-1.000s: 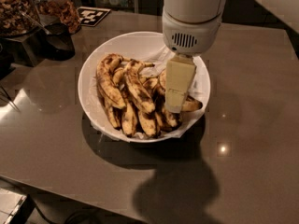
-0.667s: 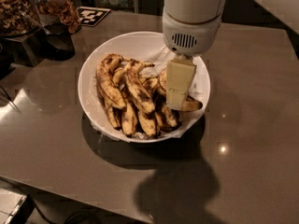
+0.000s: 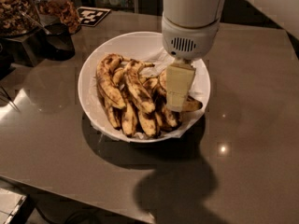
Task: Pick banana from white bowl
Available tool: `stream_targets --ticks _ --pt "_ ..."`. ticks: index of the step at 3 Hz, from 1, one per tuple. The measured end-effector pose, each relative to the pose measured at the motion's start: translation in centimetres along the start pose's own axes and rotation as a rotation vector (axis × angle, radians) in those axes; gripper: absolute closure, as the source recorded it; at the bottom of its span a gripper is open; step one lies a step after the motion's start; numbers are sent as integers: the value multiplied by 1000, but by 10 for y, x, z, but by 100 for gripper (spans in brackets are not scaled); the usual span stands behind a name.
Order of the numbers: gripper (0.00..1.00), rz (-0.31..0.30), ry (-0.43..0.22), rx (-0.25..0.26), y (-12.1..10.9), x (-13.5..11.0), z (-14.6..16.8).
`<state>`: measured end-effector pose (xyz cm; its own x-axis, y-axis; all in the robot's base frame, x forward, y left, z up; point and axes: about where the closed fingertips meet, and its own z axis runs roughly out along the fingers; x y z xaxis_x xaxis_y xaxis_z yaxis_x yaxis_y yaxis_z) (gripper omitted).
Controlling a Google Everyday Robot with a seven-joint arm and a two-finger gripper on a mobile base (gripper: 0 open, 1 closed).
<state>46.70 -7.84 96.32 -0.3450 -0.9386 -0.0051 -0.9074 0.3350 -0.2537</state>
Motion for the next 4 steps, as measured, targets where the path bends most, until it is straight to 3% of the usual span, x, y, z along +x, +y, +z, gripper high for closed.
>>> stream_targets --ticks 2,3,4 --pt "24 -34 22 -78 9 -5 21" --pt "32 -44 22 -75 4 -7 21" --pt "33 -52 22 -70 1 -9 21"
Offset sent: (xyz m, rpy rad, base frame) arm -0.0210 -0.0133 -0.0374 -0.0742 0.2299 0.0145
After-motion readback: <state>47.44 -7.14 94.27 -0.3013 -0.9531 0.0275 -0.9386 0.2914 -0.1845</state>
